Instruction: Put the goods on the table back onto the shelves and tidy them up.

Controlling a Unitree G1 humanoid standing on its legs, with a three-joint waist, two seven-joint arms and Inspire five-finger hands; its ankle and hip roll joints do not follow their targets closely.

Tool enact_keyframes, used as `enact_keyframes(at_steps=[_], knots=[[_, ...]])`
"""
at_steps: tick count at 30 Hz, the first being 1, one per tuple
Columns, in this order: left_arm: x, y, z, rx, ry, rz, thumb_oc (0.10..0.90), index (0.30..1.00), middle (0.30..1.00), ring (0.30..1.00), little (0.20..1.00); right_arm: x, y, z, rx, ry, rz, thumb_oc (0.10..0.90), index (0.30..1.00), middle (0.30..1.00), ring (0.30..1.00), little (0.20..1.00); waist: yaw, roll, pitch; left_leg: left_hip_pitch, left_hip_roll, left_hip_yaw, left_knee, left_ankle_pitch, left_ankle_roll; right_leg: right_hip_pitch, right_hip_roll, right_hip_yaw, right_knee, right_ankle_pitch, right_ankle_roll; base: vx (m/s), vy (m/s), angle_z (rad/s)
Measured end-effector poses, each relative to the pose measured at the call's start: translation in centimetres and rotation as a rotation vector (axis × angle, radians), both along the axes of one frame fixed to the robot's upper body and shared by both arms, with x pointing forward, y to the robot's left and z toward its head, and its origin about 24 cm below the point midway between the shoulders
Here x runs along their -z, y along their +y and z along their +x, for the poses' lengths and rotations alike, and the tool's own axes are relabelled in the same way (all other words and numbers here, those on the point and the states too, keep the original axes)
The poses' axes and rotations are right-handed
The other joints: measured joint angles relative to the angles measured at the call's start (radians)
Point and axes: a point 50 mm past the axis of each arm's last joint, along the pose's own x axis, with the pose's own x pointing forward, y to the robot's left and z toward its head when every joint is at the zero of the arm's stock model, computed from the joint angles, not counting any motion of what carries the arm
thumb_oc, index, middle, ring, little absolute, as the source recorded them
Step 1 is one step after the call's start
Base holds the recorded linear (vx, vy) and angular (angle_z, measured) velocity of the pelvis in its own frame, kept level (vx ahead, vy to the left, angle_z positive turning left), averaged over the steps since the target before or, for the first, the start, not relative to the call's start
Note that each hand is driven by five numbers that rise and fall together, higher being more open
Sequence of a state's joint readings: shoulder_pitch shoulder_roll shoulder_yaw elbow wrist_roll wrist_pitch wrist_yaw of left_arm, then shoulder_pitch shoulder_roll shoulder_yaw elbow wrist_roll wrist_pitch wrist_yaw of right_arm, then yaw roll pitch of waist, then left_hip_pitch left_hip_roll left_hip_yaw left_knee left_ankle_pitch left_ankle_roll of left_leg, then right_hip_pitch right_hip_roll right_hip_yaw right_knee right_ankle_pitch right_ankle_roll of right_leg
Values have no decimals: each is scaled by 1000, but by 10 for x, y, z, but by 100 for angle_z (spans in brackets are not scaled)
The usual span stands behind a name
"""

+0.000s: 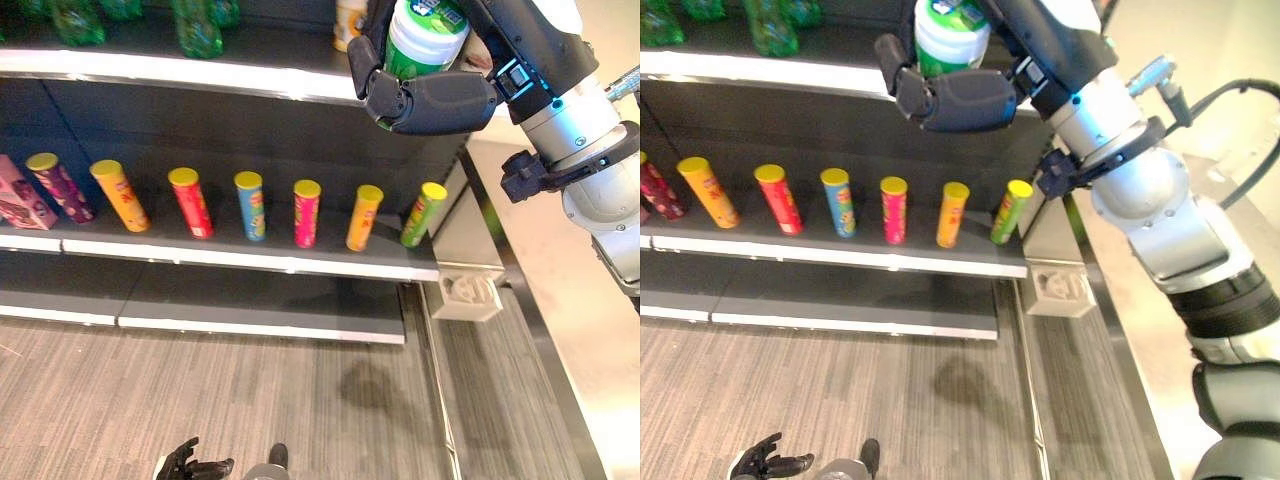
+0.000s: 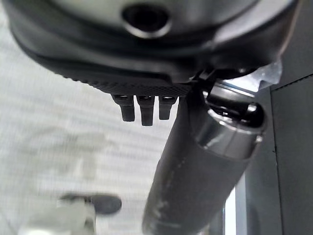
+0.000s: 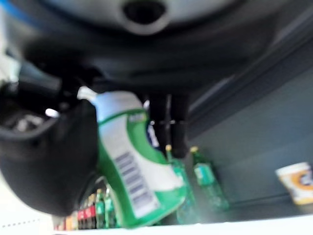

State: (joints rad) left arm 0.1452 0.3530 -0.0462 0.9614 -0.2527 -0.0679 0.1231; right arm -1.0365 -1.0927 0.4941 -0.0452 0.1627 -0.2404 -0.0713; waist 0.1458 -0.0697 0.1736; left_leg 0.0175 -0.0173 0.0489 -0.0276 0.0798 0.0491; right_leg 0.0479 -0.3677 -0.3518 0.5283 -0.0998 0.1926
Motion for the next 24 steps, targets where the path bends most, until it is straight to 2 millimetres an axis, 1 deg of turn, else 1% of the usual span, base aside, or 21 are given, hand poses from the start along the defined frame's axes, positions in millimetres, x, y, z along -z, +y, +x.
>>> enact_keyframes(at_steps=[1, 2, 3, 4, 5, 6, 7, 8, 9, 11, 12, 13, 14, 15, 17, 18, 19, 20, 21, 22, 24], knots=[[-4, 4, 6, 2, -27, 10, 800, 900, 900, 900, 900, 4, 0, 9, 33, 38, -29, 400, 300, 300, 300, 300, 5, 13, 9, 8, -2, -20, -10, 2, 1, -50, 73, 40, -157, -36, 4, 170, -188, 53], [-6, 2, 13, 10, -51, 9, 800, 900, 900, 900, 900, 5, -1, 12, 40, 49, -27, 400, 300, 300, 300, 300, 0, 13, 10, 8, -7, -47, -17, -3, -1, -87, 120, 83, -227, -39, -8, 131, -138, 94], [-7, 3, 15, 15, -59, 10, 800, 900, 900, 900, 900, 5, -3, 11, 43, 51, -33, 400, 300, 300, 300, 300, -28, 10, 10, -3, -12, -103, -20, 4, -14, -82, 171, 145, -365, -22, 2, 112, -118, 108], [-7, 0, 20, 28, -67, 3, 800, 900, 900, 900, 900, 4, -6, 11, 55, 52, -35, 400, 300, 300, 300, 300, -51, 8, 9, 4, -20, -116, -51, 17, -17, -104, 189, 173, -435, 6, -10, 86, -101, 142], [-5, -5, 20, 51, -59, -5, 800, 900, 900, 900, 900, 4, -10, 13, 69, 61, -31, 400, 300, 300, 300, 300, -60, 2, 8, 10, -35, -142, -53, 21, -15, -98, 197, 206, -483, 86, -13, 130, -147, 93], [-3, -8, 16, 48, -52, -13, 800, 900, 900, 900, 900, 4, -11, 15, 76, 69, -24, 400, 300, 300, 300, 300, -46, -3, 4, 25, -41, -147, -62, 20, -25, -93, 193, 218, -485, 134, -35, 109, -122, 45], [-1, -9, 11, 42, -41, -16, 800, 900, 900, 900, 900, 0, -10, 18, 79, 69, -24, 400, 300, 300, 300, 300, -38, -8, 1, 22, -36, -151, -62, 13, -36, -82, 204, 223, -518, 175, -54, 147, -165, 24], [4, -12, -1, 32, -5, -27, 800, 900, 900, 900, 900, -7, -11, 19, 92, 55, -27, 400, 300, 300, 300, 300, -39, -12, 0, 13, -21, -177, -61, 19, -54, -31, 227, 182, -611, 218, -84, 143, -150, 33], [6, -16, -4, 28, 8, -39, 800, 900, 900, 900, 900, -8, -14, 21, 109, 59, -21, 400, 300, 300, 300, 300, -43, -13, 0, 14, -14, -192, -62, 17, -59, -16, 234, 162, -623, 224, -83, 136, -139, 56], [10, -25, -6, 22, 13, -63, 800, 900, 900, 900, 900, -7, -23, 27, 153, 77, -5, 400, 300, 300, 300, 300, -43, -12, 0, 19, 3, -226, -62, 14, -71, 5, 253, 128, -623, 209, -95, 125, -118, 51], [13, -33, -9, 16, 21, -86, 800, 900, 900, 900, 900, -5, -30, 38, 191, 102, 34, 400, 300, 300, 300, 300, -21, -12, 0, 26, 19, -236, -61, 9, -85, 21, 269, 105, -623, 196, -107, 92, -100, 34], [14, -36, -9, 15, 21, -95, 800, 900, 900, 900, 900, -3, -33, 42, 213, 117, 52, 400, 300, 300, 300, 300, -17, -14, -1, 31, 23, -240, -61, 7, -89, 25, 274, 105, -623, 193, -111, 61, -77, 30], [15, -38, -9, 16, 19, -101, 800, 900, 900, 900, 900, -2, -37, 45, 236, 128, 63, 400, 300, 300, 300, 300, 0, -13, -2, 28, 27, -254, -61, 7, -94, 30, 277, 90, -623, 185, -113, 36, -57, 32], [15, -39, -10, 14, 21, -102, 800, 900, 900, 900, 900, -1, -42, 48, 258, 134, 75, 400, 300, 300, 300, 300, 5, -13, -2, 23, 31, -270, -62, 7, -99, 33, 281, 72, -623, 180, -119, 51, -79, 41], [16, -37, -13, 7, 30, -97, 800, 900, 900, 900, 900, 1, -47, 52, 283, 146, 89, 400, 300, 300, 300, 300, 14, -14, -2, 17, 35, -288, -62, 9, -104, 38, 288, 53, -623, 174, -118, 41, -59, 33], [16, -36, -15, 4, 36, -93, 800, 900, 900, 900, 900, 2, -50, 54, 299, 153, 99, 400, 300, 300, 300, 300, 26, -14, -2, 16, 36, -296, -62, 9, -106, 40, 289, 46, -623, 172, -117, 36, -43, 26], [16, -35, -17, 2, 43, -92, 800, 900, 900, 900, 900, 5, -54, 59, 322, 166, 118, 400, 300, 300, 300, 300, 30, -14, -3, 14, 35, -308, -62, 11, -108, 45, 289, 35, -623, 169, -116, 23, -27, 36], [17, -35, -18, 0, 48, -92, 800, 900, 900, 900, 900, 9, -63, 65, 366, 183, 151, 400, 300, 300, 300, 300, 34, -15, -3, 7, 34, -323, -61, 14, -113, 46, 288, 21, -623, 167, -115, 31, -41, 34], [17, -35, -19, -2, 53, -91, 800, 900, 900, 900, 900, 12, -66, 67, 393, 199, 159, 400, 300, 300, 300, 300, 38, -17, -2, 3, 33, -328, -61, 16, -115, 43, 288, 18, -623, 167, -115, 28, -35, 30], [19, -34, -27, -9, 78, -88, 800, 900, 900, 900, 900, 15, -65, 71, 397, 209, 176, 400, 300, 300, 300, 300, 44, -18, -3, 0, 32, -334, -62, 18, -118, 44, 288, 2, -623, 166, -113, 40, -52, 13], [19, -33, -30, -14, 87, -87, 800, 900, 900, 900, 900, 22, -69, 78, 436, 227, 195, 400, 300, 300, 300, 300, 52, -19, -4, -4, 31, -340, -62, 20, -121, 46, 288, -2, -623, 166, -113, 24, -30, 13]])
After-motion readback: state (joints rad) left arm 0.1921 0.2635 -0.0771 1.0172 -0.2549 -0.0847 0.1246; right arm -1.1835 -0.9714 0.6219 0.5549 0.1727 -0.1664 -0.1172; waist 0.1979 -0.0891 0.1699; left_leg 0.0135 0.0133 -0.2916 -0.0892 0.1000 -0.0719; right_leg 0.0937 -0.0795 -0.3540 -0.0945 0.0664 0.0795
